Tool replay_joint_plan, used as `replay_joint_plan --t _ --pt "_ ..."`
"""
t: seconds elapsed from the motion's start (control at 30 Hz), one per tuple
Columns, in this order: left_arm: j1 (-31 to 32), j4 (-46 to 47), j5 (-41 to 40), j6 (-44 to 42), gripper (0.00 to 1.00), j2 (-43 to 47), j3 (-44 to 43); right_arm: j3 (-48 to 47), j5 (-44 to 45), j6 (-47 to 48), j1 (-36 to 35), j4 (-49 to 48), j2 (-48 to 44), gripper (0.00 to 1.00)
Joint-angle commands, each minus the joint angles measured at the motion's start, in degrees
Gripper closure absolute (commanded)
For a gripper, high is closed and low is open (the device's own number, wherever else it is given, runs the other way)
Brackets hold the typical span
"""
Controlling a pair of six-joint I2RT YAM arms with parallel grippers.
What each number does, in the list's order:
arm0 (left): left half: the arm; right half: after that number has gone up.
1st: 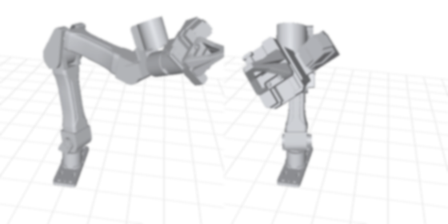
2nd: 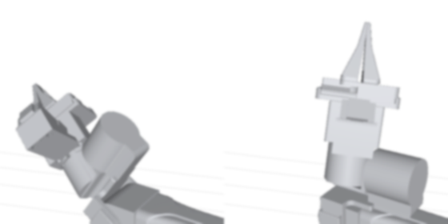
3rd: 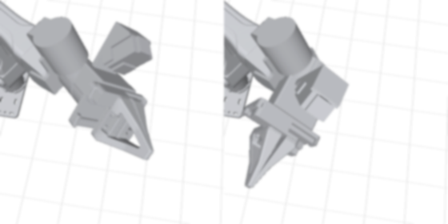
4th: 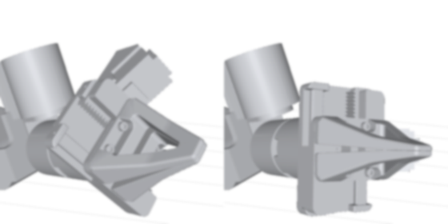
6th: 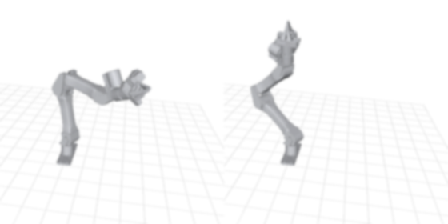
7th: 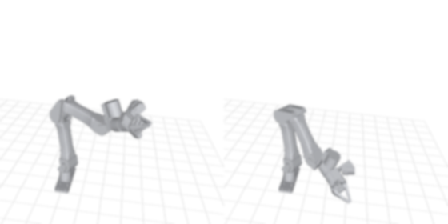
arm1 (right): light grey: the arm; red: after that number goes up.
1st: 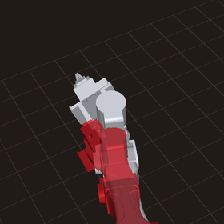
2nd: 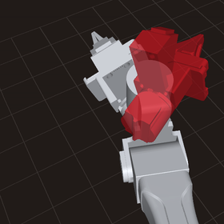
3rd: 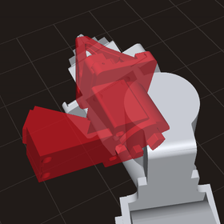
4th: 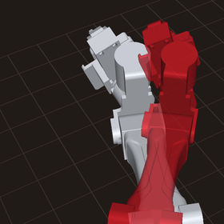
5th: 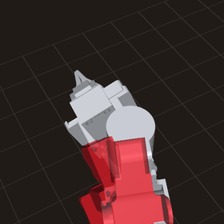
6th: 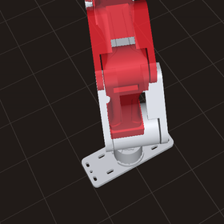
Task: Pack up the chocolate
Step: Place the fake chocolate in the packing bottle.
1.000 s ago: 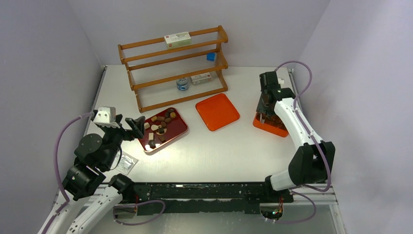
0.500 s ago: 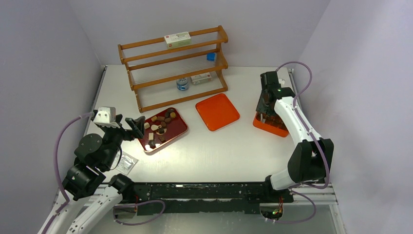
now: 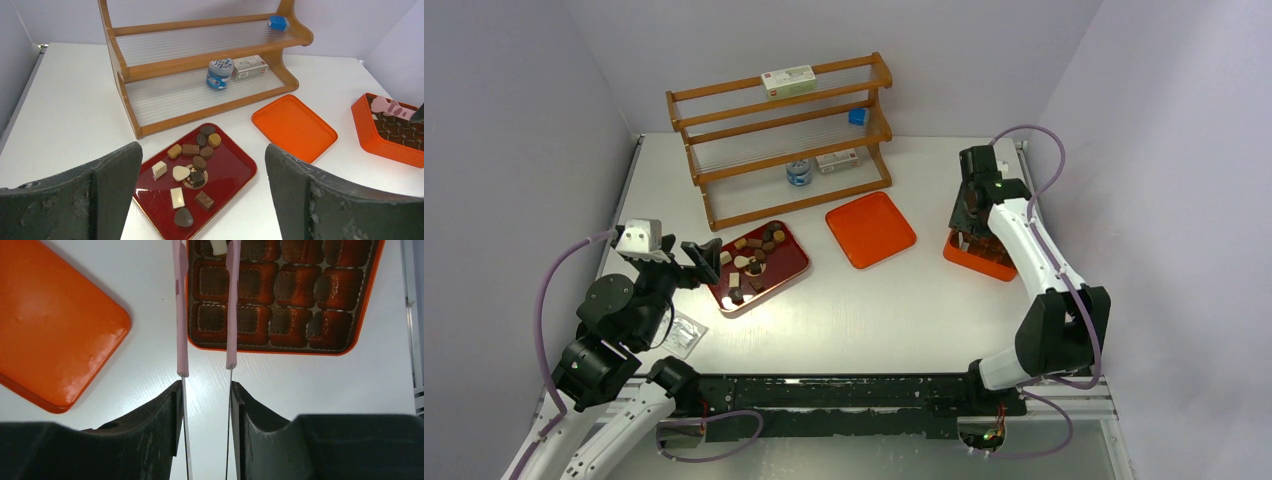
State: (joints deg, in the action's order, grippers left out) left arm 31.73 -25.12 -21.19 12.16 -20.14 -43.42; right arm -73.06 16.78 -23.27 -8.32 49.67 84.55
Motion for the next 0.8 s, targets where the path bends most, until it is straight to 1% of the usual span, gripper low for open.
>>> replay_joint_plan --t 0.0,0.07,0.17,0.27,0.37,0.5,0.77 --pt "0.4 1.8 0.6 -0.8 0.03 0.1 0.4 -2.8 -2.2 1.2 0.0 0.7 -2.9 0.59" --pt "0.4 1.8 0.6 -0.8 0.03 0.1 0.4 -3.2 -3.3 1.4 -0.5 0.7 -3.7 0.6" --pt "0.4 1.8 0.6 -0.8 0.03 0.1 0.4 -3.0 -7.6 2.1 -1.4 -0.6 -4.8 0.6" --pt "0.3 1.8 0.5 -0.8 0.03 -0.1 0.3 -2.8 -9.1 2.2 -4.6 -1.8 -5.6 0.6" --pt "0.4 1.8 0.5 -0.8 0.03 -0.3 0.3 -3.8 -7.5 2.3 -10.9 -2.5 -5.4 0.6" --pt "0.4 1.8 0.3 -0.9 0.03 -0.6 0.3 -4.7 -7.5 1.5 -18.3 -4.5 -4.3 0.6" --pt "0.3 1.4 -0.6 -0.8 0.03 -0.4 0.1 -6.4 -8.9 -1.7 -30.6 -7.8 -0.9 0.61"
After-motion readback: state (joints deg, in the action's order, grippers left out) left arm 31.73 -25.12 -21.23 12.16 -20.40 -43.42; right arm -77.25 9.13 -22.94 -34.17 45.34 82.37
